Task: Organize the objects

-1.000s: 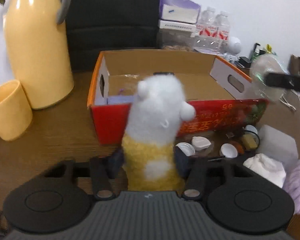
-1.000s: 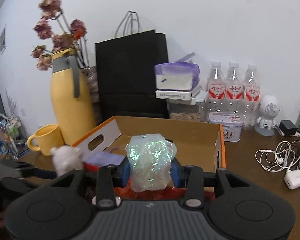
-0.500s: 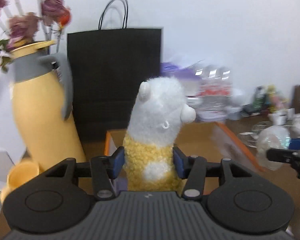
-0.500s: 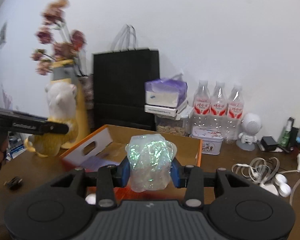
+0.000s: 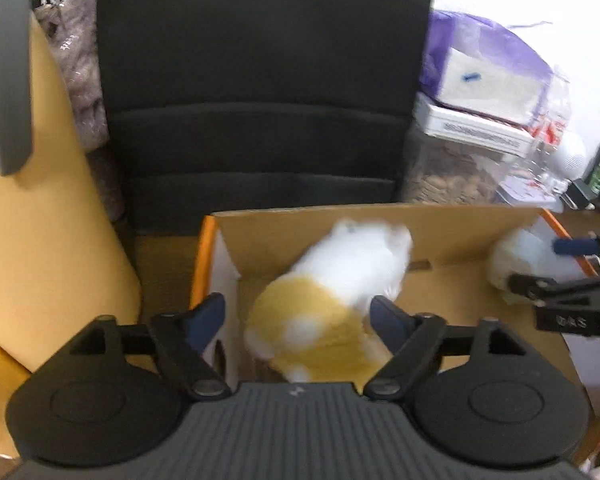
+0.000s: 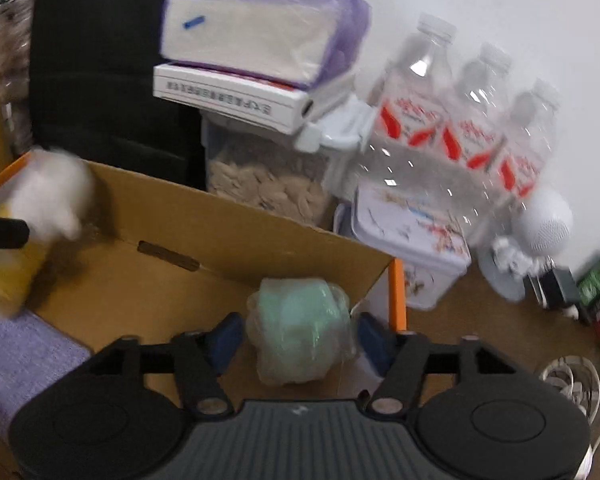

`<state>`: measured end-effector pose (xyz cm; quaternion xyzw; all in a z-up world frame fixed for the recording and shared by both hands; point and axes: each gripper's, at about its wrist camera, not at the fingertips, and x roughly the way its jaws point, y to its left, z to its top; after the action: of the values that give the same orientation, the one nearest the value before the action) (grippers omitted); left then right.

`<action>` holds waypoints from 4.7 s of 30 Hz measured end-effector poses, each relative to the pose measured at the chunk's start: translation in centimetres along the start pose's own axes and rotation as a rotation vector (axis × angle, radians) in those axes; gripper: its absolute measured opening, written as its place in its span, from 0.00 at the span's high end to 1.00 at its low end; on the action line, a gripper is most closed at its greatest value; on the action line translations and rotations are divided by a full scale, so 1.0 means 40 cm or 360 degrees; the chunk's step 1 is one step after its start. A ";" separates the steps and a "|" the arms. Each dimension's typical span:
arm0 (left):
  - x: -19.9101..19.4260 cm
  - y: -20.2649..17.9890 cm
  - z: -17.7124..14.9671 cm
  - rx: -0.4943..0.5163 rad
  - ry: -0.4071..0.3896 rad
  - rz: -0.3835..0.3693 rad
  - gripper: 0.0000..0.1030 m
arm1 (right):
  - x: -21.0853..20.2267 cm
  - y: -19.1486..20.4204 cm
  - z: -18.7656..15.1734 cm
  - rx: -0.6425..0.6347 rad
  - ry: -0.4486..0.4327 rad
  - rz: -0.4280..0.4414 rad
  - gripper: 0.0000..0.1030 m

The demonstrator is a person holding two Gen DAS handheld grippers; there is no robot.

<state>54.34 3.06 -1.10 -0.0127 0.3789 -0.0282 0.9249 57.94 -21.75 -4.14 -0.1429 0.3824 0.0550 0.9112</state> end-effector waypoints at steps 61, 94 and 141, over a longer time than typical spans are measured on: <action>-0.649 0.130 -0.652 -0.0002 -0.0386 0.0213 0.04 | -0.736 0.281 -0.657 0.0351 -0.0399 0.0412 0.27; -0.712 -0.013 -0.782 -0.0062 -0.0307 -0.0103 0.73 | -0.765 0.357 -0.717 0.0212 -0.0308 0.0718 0.79; -0.792 -0.130 -0.865 0.0048 -0.0214 -0.0058 0.57 | -0.837 0.273 -0.891 0.0280 -0.0201 0.0544 0.55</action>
<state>7.29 -0.25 -3.33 -0.0077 0.3151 -0.0499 0.9477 7.87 -21.81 -6.43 0.0079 0.3465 0.1842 0.9198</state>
